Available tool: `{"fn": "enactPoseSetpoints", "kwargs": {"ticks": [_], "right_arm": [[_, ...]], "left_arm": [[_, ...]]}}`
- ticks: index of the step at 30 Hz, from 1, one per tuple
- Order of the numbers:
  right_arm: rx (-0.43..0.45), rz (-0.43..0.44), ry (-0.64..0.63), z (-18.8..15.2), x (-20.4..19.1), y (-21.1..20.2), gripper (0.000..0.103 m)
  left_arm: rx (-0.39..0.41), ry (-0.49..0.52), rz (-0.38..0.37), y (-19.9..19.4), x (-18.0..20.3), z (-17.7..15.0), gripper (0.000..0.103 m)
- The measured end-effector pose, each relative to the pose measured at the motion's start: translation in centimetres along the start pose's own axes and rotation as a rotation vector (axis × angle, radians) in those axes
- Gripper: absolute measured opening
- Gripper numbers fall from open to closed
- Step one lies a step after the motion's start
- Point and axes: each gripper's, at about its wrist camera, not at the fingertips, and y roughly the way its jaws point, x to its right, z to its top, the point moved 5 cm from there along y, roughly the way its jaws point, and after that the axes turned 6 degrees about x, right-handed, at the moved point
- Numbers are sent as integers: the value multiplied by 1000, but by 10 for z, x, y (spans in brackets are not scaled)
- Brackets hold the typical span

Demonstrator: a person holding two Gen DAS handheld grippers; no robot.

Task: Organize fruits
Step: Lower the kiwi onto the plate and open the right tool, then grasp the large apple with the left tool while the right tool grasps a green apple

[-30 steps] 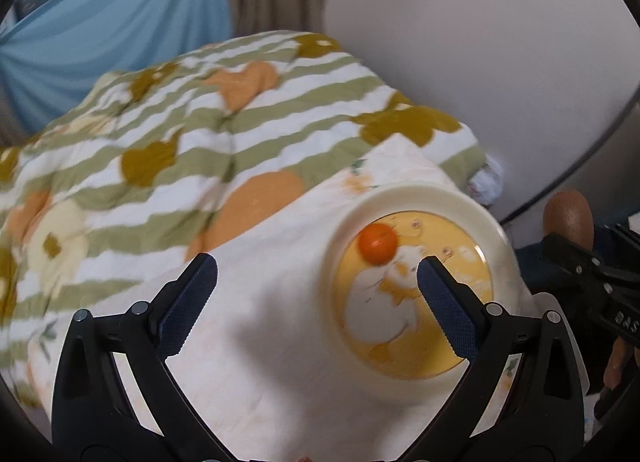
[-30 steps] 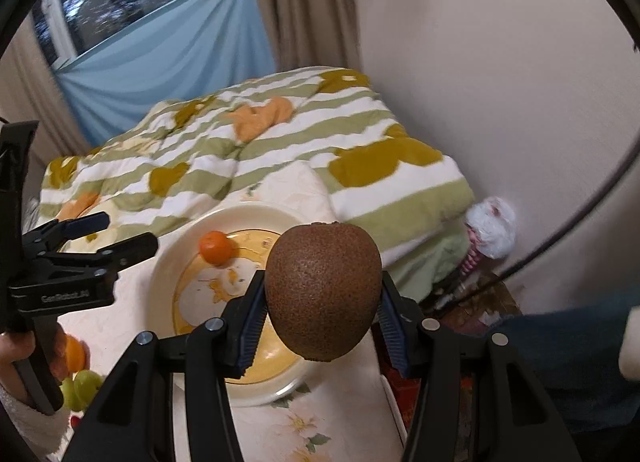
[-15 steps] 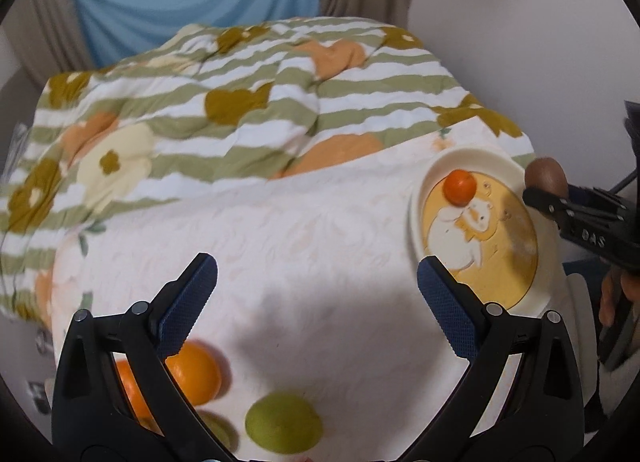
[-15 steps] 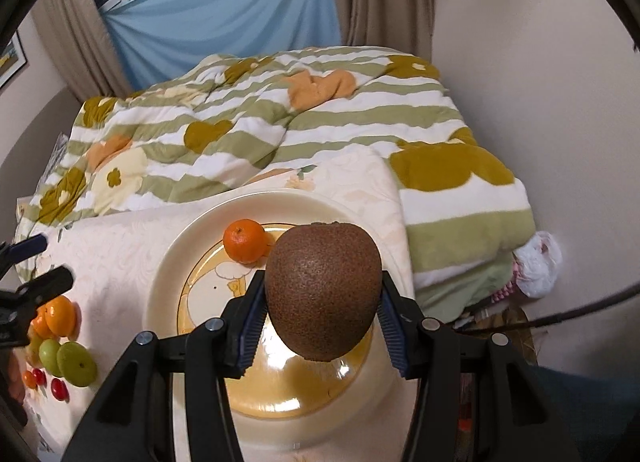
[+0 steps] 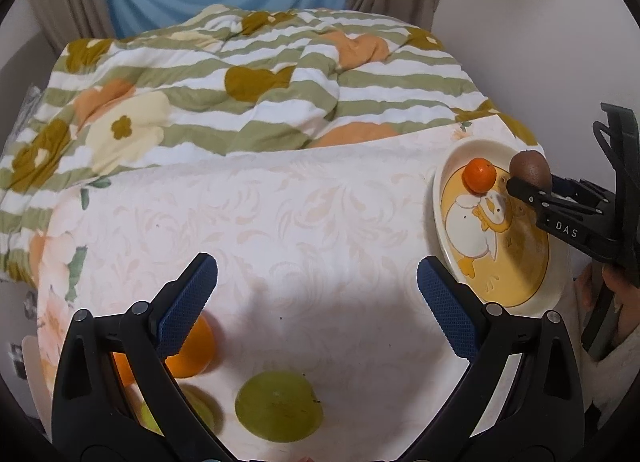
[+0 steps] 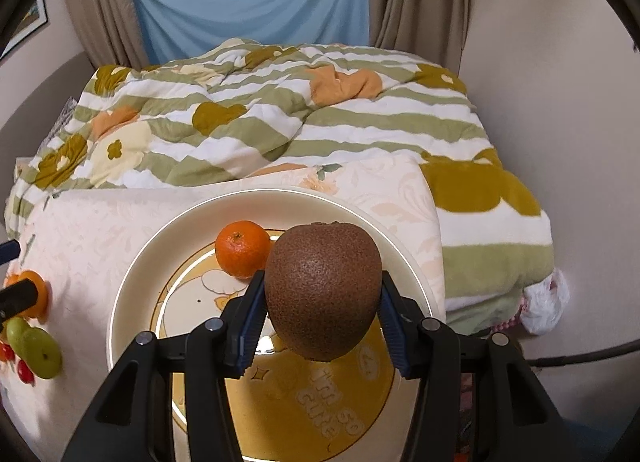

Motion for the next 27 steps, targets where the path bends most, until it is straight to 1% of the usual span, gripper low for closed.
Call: {"fn": "enactPoseSetpoints", "kwargs": {"ticks": [2, 4, 6, 11, 16, 19, 23, 27], "right_arm": [[37, -13, 1, 4, 1, -8, 62], [65, -2, 6, 9, 2, -15, 102], [81, 11, 16, 11, 3, -21, 103], [68, 19, 21, 7, 5, -26, 103], [74, 28, 25, 5, 9, -45, 103], [69, 21, 17, 7, 10, -62, 103], [88, -6, 3, 14, 9, -91, 103], [105, 41, 28, 20, 4, -120, 103]], "left_arm": [[7, -3, 10, -2, 0, -1, 103], [10, -10, 1, -4, 2, -1, 103], [12, -17, -2, -6, 3, -2, 103], [13, -15, -1, -12, 9, -3, 103], [41, -12, 6, -30, 13, 1, 103], [66, -15, 12, -47, 14, 5, 103], [95, -34, 20, -75, 11, 8, 103], [137, -51, 44, -109, 2, 8, 103]]}}
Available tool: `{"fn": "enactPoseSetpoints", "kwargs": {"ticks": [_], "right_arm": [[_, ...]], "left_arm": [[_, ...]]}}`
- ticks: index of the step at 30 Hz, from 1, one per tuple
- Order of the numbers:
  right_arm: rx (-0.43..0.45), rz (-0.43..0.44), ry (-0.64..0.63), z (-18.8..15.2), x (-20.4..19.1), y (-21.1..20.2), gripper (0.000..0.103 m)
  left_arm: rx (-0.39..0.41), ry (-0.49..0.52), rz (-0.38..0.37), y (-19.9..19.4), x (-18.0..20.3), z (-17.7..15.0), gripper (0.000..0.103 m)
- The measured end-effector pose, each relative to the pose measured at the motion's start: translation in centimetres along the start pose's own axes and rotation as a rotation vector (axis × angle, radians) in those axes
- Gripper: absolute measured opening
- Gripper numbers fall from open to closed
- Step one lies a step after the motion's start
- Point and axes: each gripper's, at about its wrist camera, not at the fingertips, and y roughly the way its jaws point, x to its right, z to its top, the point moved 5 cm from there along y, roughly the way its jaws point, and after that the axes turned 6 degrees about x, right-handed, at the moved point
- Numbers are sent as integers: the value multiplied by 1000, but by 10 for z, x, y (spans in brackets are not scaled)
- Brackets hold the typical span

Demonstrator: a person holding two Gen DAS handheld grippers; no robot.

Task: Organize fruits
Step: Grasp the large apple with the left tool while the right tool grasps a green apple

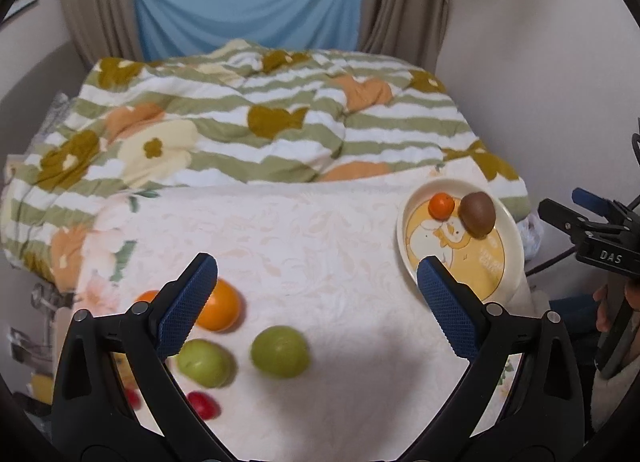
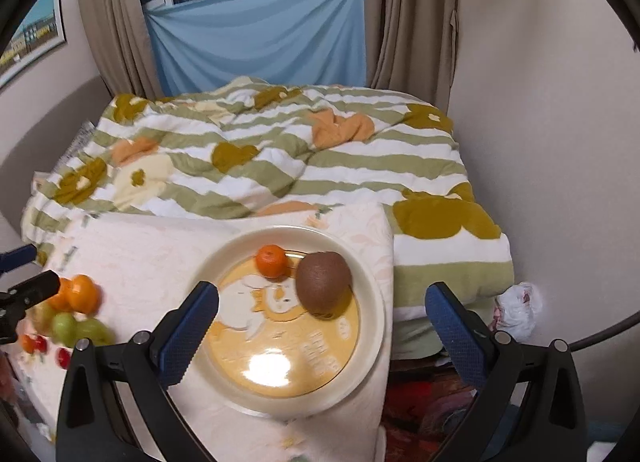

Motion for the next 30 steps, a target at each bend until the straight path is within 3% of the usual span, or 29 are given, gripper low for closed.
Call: {"fn": "enactPoseSetpoints", "kwargs": {"ticks": [7, 17, 24, 30], "right_arm": [[15, 55, 10, 3, -32, -37, 103], [10, 79, 13, -10, -119, -62, 103], [18, 60, 54, -26, -177, -68, 103], [-14, 15, 76, -47, -210, -57, 103]], "left_arm": [[48, -37, 29, -55, -41, -4, 103], [85, -44, 59, -102, -136, -30, 103], [53, -10, 27, -106, -189, -51, 103], [-11, 53, -30, -86, -213, -73, 103]]}}
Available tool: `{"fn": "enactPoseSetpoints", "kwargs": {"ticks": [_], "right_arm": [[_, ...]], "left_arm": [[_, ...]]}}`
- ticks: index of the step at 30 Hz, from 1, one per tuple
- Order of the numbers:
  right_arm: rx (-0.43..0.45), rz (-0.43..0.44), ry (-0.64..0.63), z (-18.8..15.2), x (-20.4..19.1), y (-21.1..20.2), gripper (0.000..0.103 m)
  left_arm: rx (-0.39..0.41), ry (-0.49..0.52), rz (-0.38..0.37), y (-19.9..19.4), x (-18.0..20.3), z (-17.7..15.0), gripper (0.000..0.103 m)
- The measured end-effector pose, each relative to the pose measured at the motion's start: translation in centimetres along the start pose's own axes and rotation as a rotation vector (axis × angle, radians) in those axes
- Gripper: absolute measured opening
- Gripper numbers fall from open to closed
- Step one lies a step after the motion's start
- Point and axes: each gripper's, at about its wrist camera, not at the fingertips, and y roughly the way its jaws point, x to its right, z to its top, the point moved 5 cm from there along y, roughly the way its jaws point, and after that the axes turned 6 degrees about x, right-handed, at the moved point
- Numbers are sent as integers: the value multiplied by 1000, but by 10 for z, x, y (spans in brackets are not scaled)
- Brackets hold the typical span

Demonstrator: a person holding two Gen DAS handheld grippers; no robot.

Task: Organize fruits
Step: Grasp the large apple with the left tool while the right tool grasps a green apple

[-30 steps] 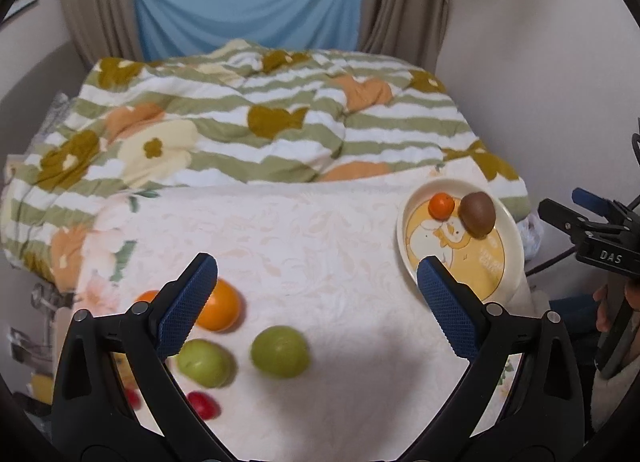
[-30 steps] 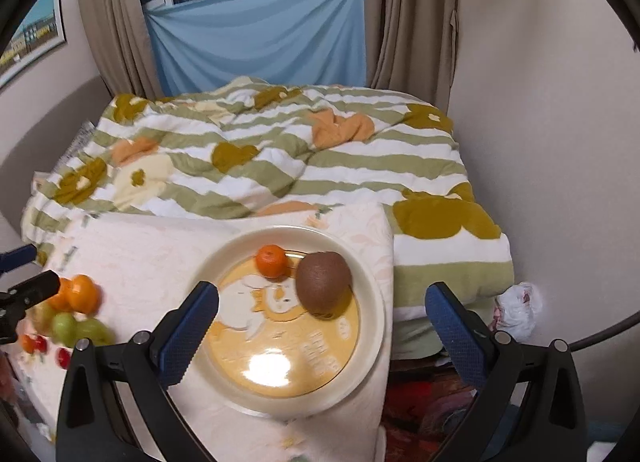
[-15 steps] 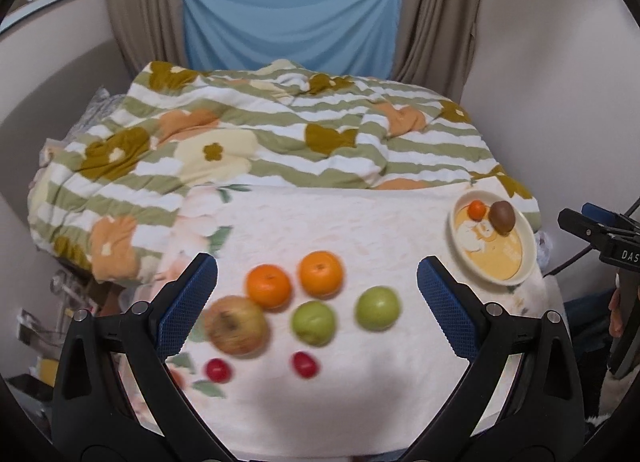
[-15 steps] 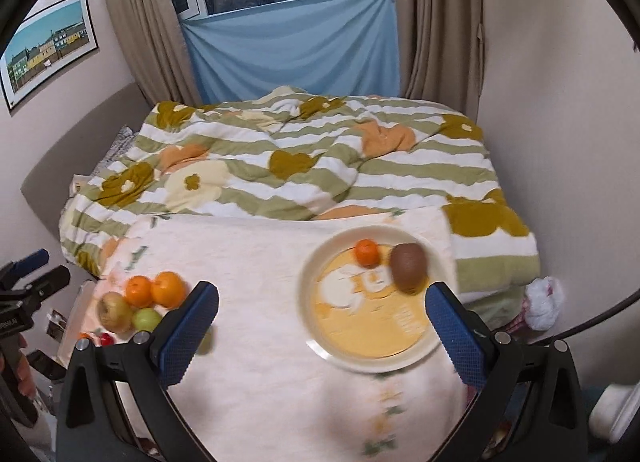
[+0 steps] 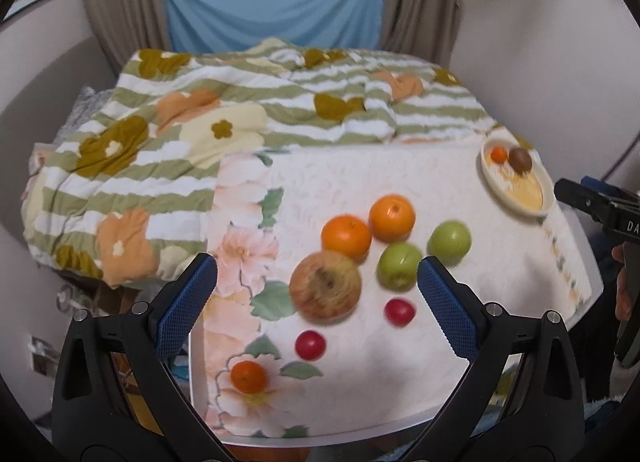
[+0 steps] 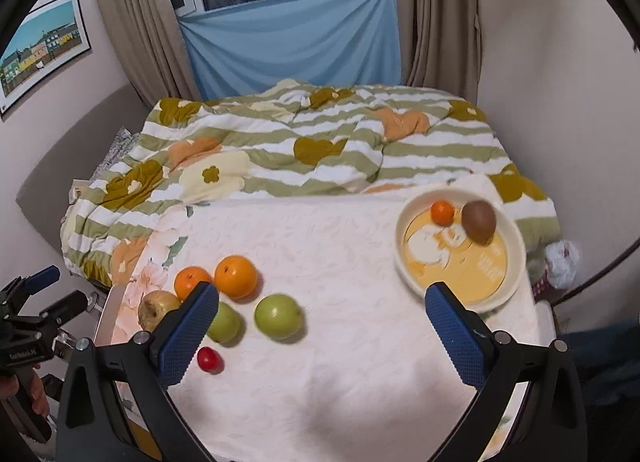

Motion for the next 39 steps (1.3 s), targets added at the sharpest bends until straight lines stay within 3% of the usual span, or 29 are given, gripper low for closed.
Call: {"fn": "enactPoseSetpoints", "kwargs": {"ticks": [7, 15, 25, 28, 33, 35, 37, 39], "right_arm": [[-39, -75, 24, -32, -18, 22, 103], [-87, -95, 3, -69, -27, 60, 103], [-108, -94, -114, -75, -36, 100, 102], [-125, -77, -108, -76, -37, 108, 98], [-143, -68, -121, -76, -40, 119, 97], [-153, -71, -133, -77, -41, 122, 93], [-173, -66, -140, -78, -42, 127, 78], [-190, -55, -139, -79, -42, 131, 75]], "left_arm": [[-73, 86, -82, 38, -9, -23, 103], [-133, 112, -110, 80, -5, -50, 103], [-163, 136, -130, 124, 11, -65, 103], [-170, 134, -127, 131, 11, -65, 103], [-199, 128, -137, 141, 11, -66, 85], [-216, 122, -164, 144, 12, -68, 82], [-220, 128, -162, 144, 12, -68, 81], [-226, 121, -163, 144, 12, -68, 81]]}}
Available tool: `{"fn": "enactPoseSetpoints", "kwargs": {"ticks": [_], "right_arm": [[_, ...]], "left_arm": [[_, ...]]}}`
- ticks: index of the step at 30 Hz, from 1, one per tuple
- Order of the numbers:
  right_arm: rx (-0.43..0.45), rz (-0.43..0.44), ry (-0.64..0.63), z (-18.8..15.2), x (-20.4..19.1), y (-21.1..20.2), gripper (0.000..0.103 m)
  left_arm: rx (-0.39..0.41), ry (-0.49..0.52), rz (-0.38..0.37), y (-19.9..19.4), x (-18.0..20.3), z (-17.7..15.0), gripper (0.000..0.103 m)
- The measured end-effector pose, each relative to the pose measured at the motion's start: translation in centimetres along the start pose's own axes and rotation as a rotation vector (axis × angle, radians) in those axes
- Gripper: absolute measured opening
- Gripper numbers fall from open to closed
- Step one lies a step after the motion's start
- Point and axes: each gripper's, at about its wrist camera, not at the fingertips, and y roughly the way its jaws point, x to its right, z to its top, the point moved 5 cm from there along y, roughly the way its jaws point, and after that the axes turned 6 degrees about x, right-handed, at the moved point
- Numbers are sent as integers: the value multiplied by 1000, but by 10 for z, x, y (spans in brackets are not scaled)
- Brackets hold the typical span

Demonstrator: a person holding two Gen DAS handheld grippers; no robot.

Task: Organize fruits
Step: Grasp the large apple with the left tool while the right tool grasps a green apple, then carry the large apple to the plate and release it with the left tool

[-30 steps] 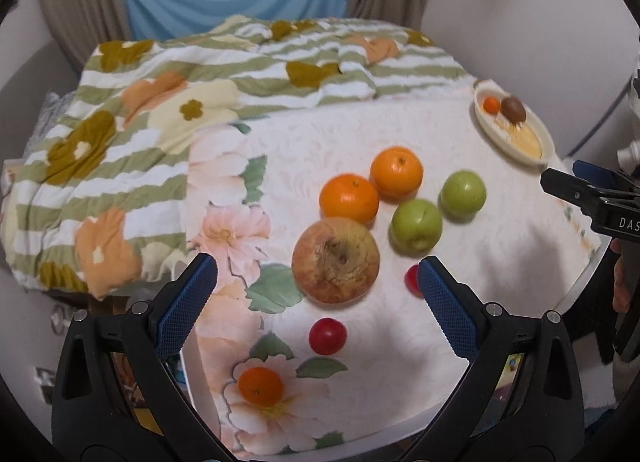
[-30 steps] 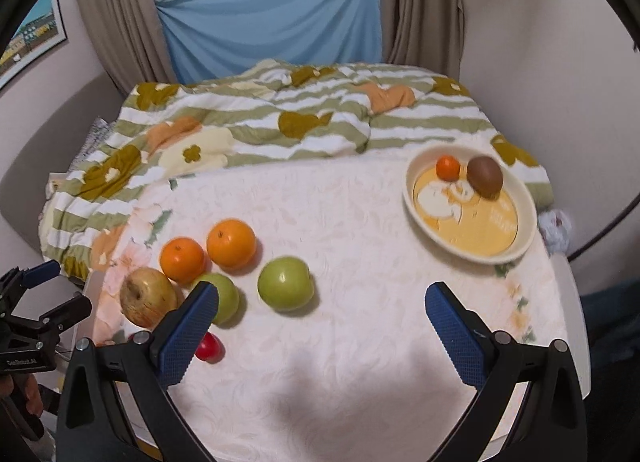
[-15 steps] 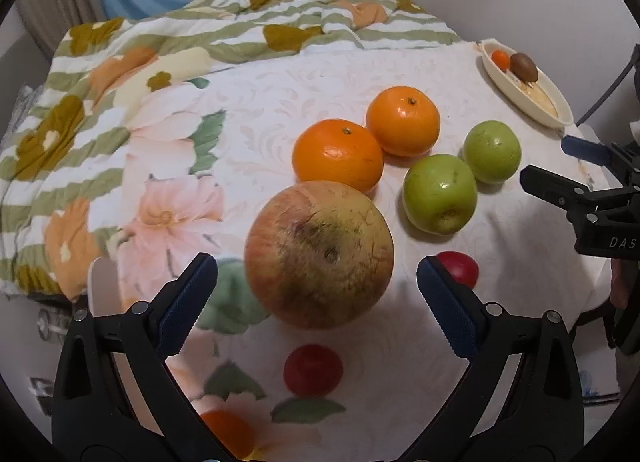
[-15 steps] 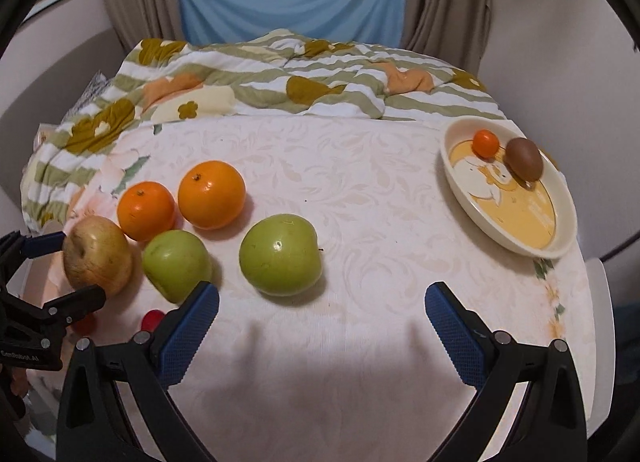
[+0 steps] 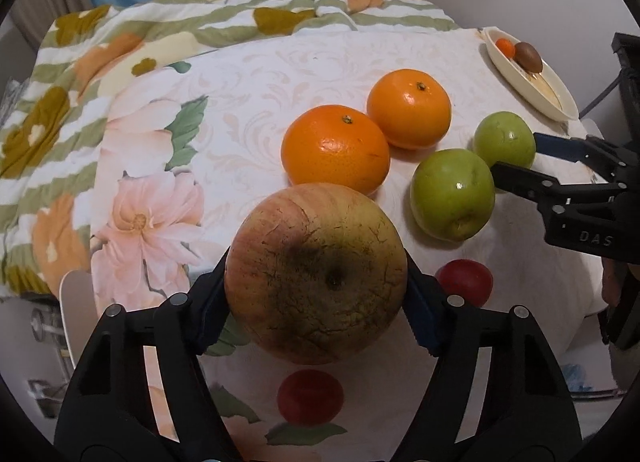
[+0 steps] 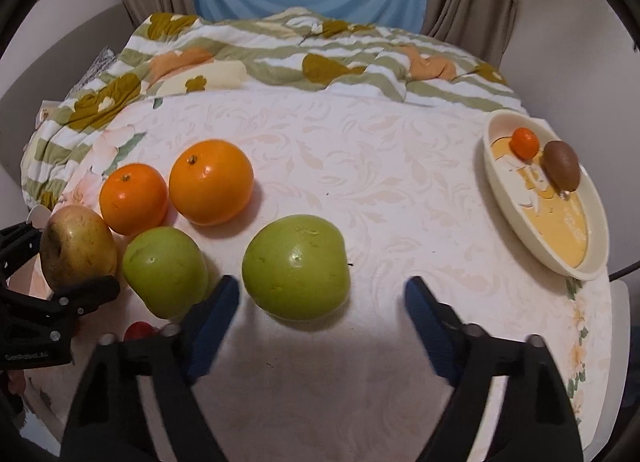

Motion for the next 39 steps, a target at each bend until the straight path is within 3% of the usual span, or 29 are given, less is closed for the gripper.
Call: {"fn": "enactPoseSetpoints", "kwargs": {"ticks": [8, 15, 26, 39], "right_arm": [[-4, 17, -20, 4, -3, 6, 73], [-30, 62, -38, 7, -9, 13, 51], [-13, 51, -46, 11, -11, 0, 51], [64, 33, -12, 30, -8, -59, 51]], "left_arm": [[-3, -39, -6, -2, -4, -1, 81], [0, -56, -3, -5, -7, -2, 81], [30, -85, 17, -27, -14, -1, 81], [126, -75, 9, -81, -9, 24, 81]]}}
